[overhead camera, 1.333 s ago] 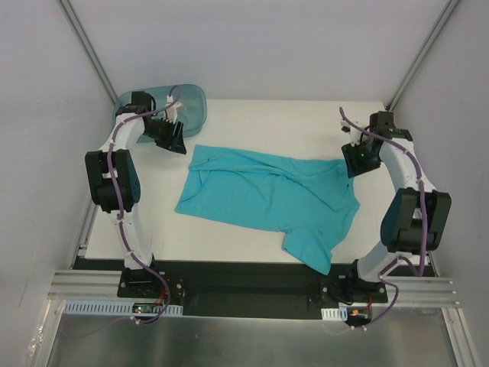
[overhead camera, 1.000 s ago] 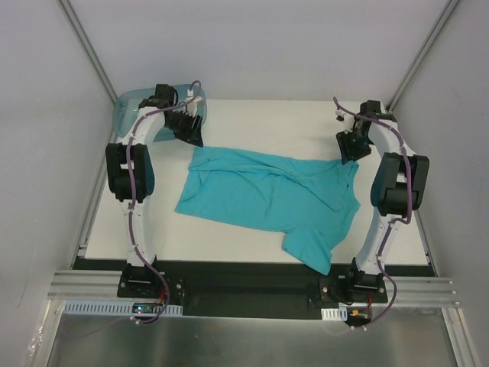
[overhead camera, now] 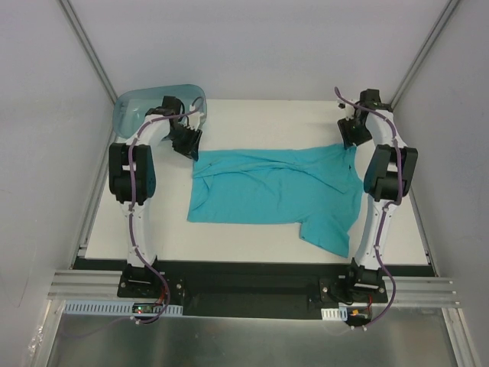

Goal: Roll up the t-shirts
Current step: Fold the T-shirt at the center of the board.

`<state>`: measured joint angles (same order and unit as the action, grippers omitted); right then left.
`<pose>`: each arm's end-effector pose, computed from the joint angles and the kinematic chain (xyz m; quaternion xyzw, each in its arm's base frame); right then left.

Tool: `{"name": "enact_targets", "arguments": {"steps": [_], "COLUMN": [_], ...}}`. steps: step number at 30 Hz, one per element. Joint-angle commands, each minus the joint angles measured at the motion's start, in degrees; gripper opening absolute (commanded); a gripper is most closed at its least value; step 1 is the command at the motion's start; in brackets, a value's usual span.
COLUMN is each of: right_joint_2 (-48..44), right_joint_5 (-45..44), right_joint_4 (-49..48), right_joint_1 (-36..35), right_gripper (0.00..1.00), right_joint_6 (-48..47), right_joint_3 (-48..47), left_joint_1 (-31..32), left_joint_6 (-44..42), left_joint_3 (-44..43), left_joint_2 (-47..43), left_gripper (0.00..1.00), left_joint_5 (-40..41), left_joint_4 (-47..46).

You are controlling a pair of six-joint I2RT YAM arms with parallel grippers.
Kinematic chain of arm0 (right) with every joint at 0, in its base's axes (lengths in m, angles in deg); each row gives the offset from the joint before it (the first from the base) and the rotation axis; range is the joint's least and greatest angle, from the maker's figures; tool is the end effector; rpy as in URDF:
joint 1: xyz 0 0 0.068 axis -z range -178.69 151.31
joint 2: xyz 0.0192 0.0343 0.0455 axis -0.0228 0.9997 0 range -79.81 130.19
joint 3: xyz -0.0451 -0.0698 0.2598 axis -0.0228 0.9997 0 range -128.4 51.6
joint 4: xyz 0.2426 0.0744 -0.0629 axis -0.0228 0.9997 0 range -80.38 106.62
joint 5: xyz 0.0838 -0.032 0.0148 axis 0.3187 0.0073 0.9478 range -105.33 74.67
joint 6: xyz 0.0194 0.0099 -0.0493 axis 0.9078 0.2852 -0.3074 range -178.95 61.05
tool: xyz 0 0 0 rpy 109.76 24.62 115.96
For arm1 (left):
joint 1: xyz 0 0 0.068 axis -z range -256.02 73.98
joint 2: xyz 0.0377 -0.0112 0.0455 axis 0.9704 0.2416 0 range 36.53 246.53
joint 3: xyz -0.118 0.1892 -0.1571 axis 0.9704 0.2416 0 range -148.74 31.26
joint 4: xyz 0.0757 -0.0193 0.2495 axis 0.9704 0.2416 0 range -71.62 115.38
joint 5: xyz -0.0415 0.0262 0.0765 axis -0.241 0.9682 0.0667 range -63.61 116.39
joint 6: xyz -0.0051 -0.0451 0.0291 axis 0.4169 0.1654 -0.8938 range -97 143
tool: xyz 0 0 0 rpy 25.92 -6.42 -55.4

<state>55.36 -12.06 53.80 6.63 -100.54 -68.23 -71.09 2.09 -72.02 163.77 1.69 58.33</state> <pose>0.5129 -0.0457 0.1983 -0.3073 0.9142 -0.0793 0.2520 0.4717 -0.0557 0.1835 0.2598 0.9168 -0.1757 0.2473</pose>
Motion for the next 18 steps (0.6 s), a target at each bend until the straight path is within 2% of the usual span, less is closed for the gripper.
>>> {"name": "enact_targets", "arguments": {"steps": [1, 4, 6, 8, 12, 18], "right_joint_2": [-11.85, -19.49, -22.74, -23.46, -21.72, -16.26], "right_joint_5": [-2.21, 0.33, 4.00, 6.13, 11.48, 11.85], "right_joint_4": [0.47, -1.99, -2.35, -1.30, 1.33, 4.33], "right_joint_1": [0.30, 0.22, -0.05, -0.66, -2.85, -7.78], "right_gripper": [0.54, 0.56, 0.56, 0.56, 0.56, 0.57], "right_joint_6": [1.50, -0.16, -1.21, -1.57, -3.06, -5.97], "right_joint_3": [4.41, 11.78, 14.09, 16.12, 15.95, 13.40], "left_joint_1": [0.78, 0.70, 0.70, 0.87, 2.01, 2.98], "left_joint_6": [2.70, 4.64, 5.43, 6.40, 9.39, 14.48], "left_joint_3": [1.50, 5.36, 9.75, 14.66, 20.31, 20.58], "left_joint_2": [-10.60, -15.25, -18.94, -20.97, -21.95, -18.88], "left_gripper": [0.38, 0.42, 0.42, 0.39, 0.39, 0.40], "left_joint_5": [1.77, 0.72, -4.71, -12.77, -19.13, -15.99], "left_joint_4": [1.36, 1.36, 1.28, 1.45, 1.37, 0.40]}}
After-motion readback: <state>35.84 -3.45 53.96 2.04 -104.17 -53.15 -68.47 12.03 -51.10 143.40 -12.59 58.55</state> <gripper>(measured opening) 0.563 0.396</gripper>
